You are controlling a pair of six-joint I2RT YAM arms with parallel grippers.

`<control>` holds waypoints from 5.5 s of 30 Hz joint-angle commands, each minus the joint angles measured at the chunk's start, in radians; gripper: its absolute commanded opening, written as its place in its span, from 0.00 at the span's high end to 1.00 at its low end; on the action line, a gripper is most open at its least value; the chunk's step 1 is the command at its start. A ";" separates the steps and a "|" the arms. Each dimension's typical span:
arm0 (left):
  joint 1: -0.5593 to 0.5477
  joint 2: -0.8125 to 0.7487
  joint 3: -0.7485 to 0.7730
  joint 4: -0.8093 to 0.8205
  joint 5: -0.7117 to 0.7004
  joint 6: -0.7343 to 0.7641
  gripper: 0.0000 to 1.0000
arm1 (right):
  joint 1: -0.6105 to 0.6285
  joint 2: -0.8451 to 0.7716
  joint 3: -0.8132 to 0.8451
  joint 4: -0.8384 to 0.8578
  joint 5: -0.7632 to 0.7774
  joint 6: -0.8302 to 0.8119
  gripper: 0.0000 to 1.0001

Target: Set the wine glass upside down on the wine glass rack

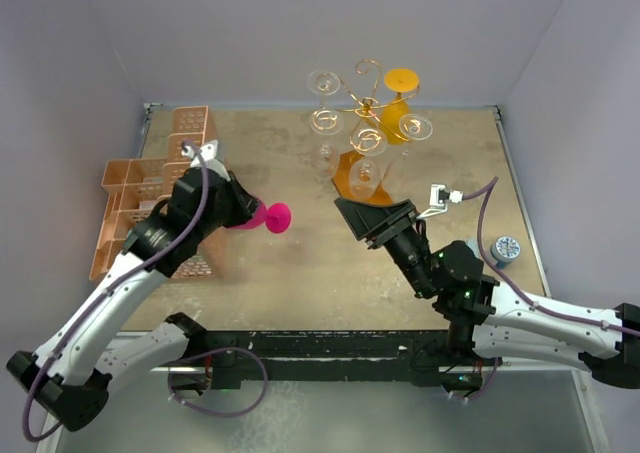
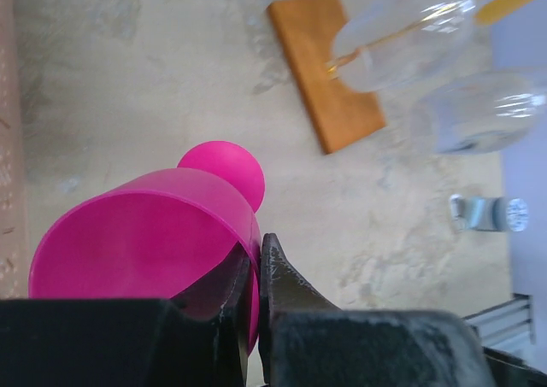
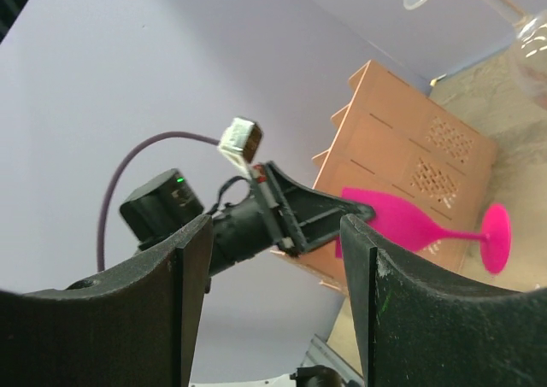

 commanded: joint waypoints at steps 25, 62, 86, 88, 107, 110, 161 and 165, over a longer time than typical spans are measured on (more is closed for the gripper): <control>-0.004 -0.433 0.003 0.741 0.057 -0.184 1.00 | 0.001 0.257 0.212 0.398 -0.139 0.251 0.40; -0.004 -0.343 -0.023 0.937 0.271 -0.377 1.00 | -0.090 0.581 0.594 0.393 0.010 0.339 0.57; -0.004 -0.358 0.133 0.450 0.124 -0.231 0.56 | -0.111 0.478 0.397 0.693 -0.040 -0.042 1.00; -0.004 -0.364 0.172 0.384 0.092 -0.206 0.52 | -0.111 0.443 0.347 0.709 -0.056 -0.123 1.00; -0.004 -0.234 0.230 0.385 0.244 -0.426 0.46 | -0.112 0.241 0.109 0.464 -0.415 -0.905 1.00; -0.004 -0.199 0.206 0.385 0.288 -0.481 0.46 | -0.112 0.250 0.119 0.428 -0.425 -0.945 1.00; -0.004 -0.212 0.243 0.351 0.218 -0.466 1.00 | -0.100 0.296 0.291 0.131 -0.643 -0.402 0.37; -0.004 -0.221 0.235 0.372 0.216 -0.450 1.00 | -0.123 0.265 0.320 0.110 -0.667 -0.235 0.35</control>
